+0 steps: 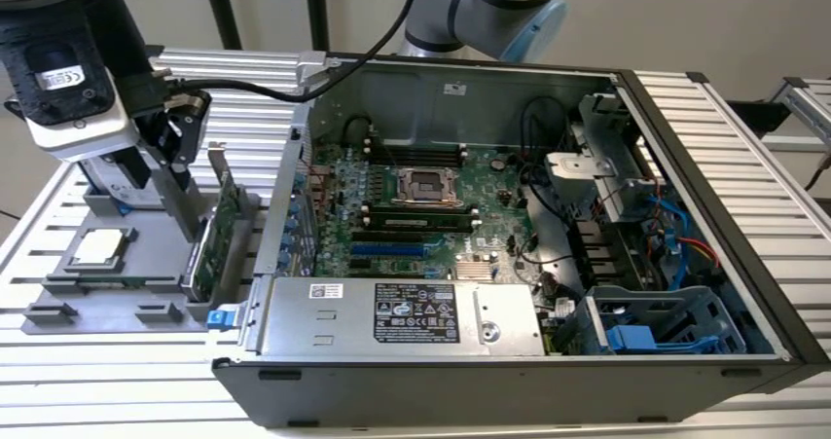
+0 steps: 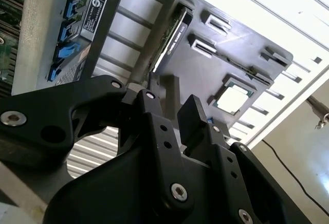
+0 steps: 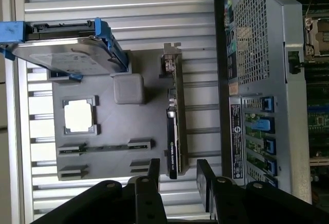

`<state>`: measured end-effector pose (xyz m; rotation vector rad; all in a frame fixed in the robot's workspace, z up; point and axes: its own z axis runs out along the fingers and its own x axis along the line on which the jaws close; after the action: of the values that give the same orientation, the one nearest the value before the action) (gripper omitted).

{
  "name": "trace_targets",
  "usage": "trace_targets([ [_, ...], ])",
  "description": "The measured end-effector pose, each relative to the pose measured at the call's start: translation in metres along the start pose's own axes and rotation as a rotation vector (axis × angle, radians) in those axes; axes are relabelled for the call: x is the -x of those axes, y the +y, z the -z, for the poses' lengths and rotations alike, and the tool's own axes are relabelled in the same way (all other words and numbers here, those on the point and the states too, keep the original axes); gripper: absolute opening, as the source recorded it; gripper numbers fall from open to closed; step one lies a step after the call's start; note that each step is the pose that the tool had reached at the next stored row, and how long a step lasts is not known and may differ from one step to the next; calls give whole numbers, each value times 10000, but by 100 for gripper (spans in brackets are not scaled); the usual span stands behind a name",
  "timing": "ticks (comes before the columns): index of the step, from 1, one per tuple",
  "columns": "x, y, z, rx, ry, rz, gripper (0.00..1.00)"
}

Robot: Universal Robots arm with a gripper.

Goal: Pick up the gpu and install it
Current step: 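Pick up the gpu and move the gpu toward the slot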

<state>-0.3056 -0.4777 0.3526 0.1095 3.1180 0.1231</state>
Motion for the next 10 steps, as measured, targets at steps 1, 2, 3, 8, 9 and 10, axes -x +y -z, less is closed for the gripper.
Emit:
trace_targets([
  [1,0,0,0,0,0,0,100],
  [2,0,0,-1,1,-1,0,100],
  [3,0,0,-2,1,-1,0,100],
  [8,0,-2,-24,2,-2,0,100],
  [9,0,-2,-30,2,-2,0,100],
  [10,0,-3,-35,1,-1,0,100],
])
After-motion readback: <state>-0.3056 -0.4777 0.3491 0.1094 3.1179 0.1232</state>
